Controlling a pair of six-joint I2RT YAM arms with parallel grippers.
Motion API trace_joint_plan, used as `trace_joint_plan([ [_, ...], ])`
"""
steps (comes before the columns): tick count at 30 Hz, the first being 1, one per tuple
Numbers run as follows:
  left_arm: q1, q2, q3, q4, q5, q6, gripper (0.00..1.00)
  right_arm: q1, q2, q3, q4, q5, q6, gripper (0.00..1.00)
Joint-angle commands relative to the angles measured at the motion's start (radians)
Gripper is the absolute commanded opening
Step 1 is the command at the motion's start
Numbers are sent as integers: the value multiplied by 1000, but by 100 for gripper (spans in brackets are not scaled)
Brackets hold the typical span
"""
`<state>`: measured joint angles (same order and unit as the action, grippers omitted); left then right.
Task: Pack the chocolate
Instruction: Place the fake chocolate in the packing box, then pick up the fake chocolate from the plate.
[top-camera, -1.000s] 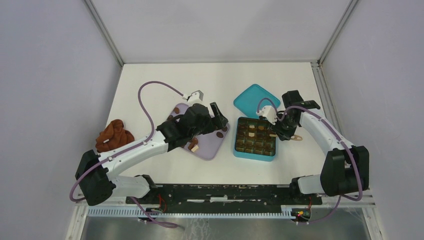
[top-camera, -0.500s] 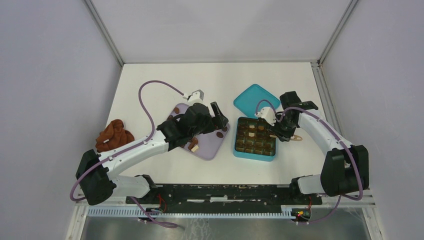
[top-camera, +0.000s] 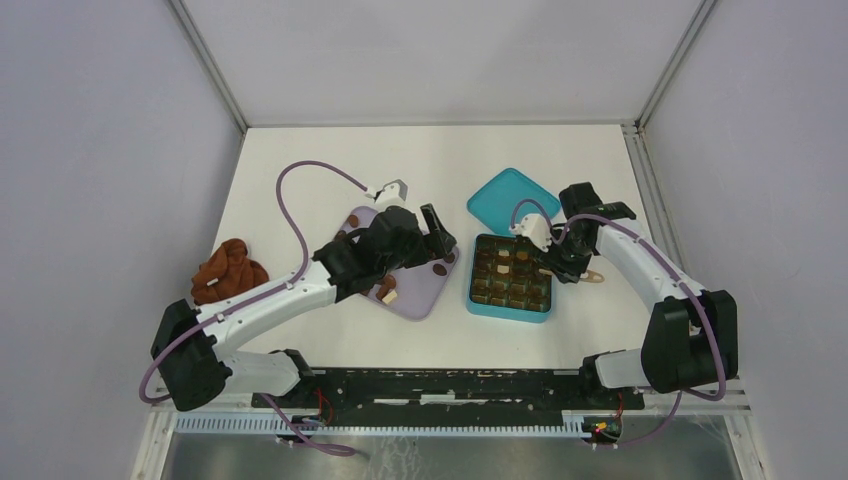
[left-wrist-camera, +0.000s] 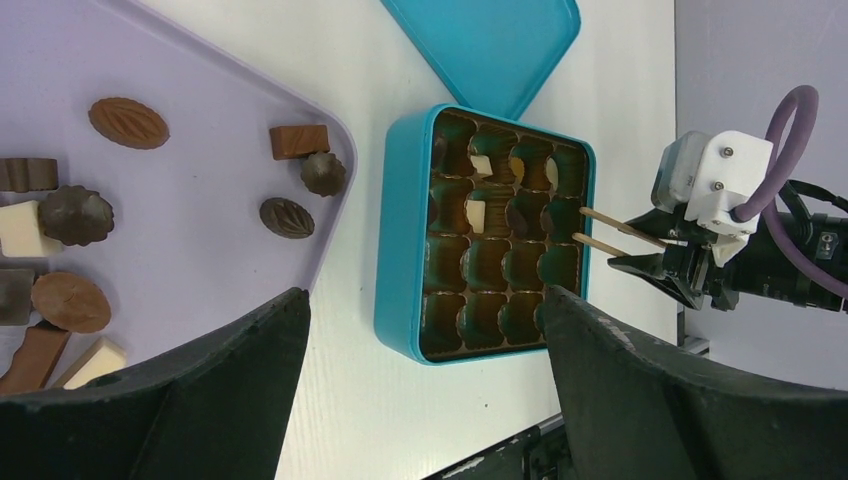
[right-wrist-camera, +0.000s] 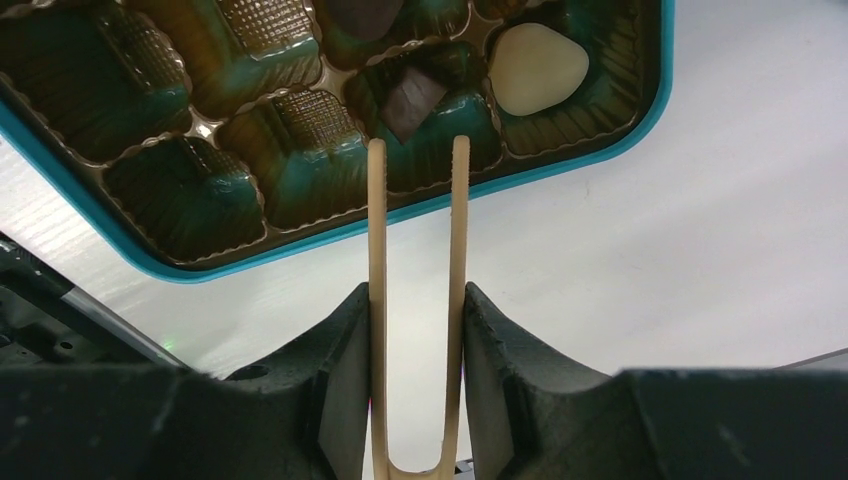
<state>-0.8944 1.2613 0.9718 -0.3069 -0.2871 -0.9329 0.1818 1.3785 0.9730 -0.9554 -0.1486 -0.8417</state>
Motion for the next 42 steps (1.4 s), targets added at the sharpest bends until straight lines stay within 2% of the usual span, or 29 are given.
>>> trace_joint_plan([
  [1,-2,-51,48,-6,-22,53,90,5,-32,82,-32,-85,2,37],
  [8,-3,-212,34,19,-70,98,89,61,-39,218,-2,-429,43,35],
  [13,-3,-337,60,-13,-147,124,90,212,-50,264,180,-493,176,35],
  [18,-3,-462,74,-12,-191,138,90,310,18,314,306,-549,283,36],
  [24,-3,-605,61,-1,-217,141,91,455,160,421,291,-417,283,36],
  [32,-3,-750,-4,33,-254,121,97,622,376,593,207,-195,236,36],
  [42,-3,-834,-30,-33,-313,97,97,712,614,768,124,-18,217,38],
])
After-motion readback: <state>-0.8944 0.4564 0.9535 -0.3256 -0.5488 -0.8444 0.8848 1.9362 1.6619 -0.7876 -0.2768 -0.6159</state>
